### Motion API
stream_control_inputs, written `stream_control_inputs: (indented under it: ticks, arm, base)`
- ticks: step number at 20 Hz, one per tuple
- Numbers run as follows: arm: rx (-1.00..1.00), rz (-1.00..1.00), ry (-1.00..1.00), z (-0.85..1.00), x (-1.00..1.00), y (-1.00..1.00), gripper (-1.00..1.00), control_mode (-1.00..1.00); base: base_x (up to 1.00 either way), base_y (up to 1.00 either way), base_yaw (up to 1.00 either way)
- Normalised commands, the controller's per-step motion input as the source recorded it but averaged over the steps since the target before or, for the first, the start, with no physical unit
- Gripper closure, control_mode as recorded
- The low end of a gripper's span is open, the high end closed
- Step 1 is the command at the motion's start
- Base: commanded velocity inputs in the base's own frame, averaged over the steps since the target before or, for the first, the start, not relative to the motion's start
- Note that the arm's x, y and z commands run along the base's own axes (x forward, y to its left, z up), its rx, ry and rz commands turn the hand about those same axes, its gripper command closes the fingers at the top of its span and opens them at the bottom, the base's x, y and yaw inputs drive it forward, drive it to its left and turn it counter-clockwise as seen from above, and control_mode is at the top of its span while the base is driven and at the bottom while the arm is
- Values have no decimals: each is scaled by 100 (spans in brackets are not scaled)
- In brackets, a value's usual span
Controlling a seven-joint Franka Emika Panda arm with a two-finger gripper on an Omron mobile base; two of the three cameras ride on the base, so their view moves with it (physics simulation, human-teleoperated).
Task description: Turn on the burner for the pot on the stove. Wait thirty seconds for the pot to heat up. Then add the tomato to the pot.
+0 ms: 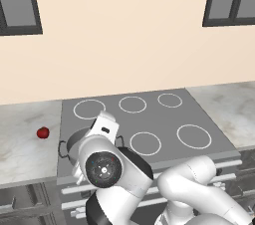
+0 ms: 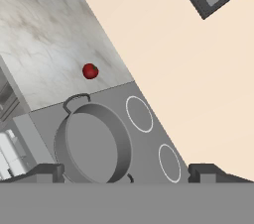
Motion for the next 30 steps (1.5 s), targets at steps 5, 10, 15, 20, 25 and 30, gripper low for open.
stream_control_inputs:
  ticks: [5,10,15,20,25,30]
  arm:
    - [0,0,0,0,0,0,-100,-100]
    - [0,0,0,0,0,0,-100,-100]
    - [0,0,0,0,0,0,-100,-100]
    - [0,0,0,0,0,0,-100,-100]
    - [0,0,0,0,0,0,-100,-100]
    - [0,0,0,0,0,0,-100,-100]
  base:
    - [0,0,0]
    - [0,0,0]
    - [0,0,0]
    - [0,0,0]
    - [0,0,0]
    - [0,0,0]
